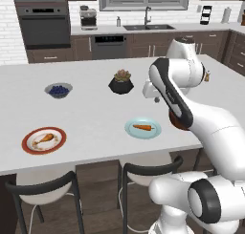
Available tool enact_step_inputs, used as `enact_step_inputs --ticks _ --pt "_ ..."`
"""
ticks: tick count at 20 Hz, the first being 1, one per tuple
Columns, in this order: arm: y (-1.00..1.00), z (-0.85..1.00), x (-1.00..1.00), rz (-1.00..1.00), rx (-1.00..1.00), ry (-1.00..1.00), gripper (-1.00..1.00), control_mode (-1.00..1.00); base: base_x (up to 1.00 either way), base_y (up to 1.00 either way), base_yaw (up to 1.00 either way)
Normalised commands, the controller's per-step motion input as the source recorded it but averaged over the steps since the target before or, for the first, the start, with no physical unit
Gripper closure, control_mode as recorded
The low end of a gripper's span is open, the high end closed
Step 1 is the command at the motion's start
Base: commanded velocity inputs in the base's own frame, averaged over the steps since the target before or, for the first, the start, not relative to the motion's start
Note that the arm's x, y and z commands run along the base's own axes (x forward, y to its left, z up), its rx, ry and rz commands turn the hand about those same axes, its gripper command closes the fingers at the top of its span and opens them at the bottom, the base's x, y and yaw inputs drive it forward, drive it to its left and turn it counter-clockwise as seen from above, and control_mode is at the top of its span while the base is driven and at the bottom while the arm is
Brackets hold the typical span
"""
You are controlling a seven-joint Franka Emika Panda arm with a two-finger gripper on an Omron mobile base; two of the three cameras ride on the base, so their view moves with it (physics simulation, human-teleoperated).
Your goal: Pick the chicken drumstick and carrot from their plates and place them in the bowl. Then put the bowl in the fridge.
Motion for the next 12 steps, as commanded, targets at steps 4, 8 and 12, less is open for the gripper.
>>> enact_step_inputs --ticks 4,8,12 --pt "0.00 -0.07 -0.58 0.00 0.00 -0.03 -1.00 -1.00 0.00 0.00 0.00" --pt "0.00 -0.56 -0.50 0.12 -0.03 -0.10 -1.00 -1.00 0.00 0.00 0.00" --pt "-0.04 -0.87 0.75 0.45 -0.01 0.21 -1.00 -1.00 0.00 0.00 0.00"
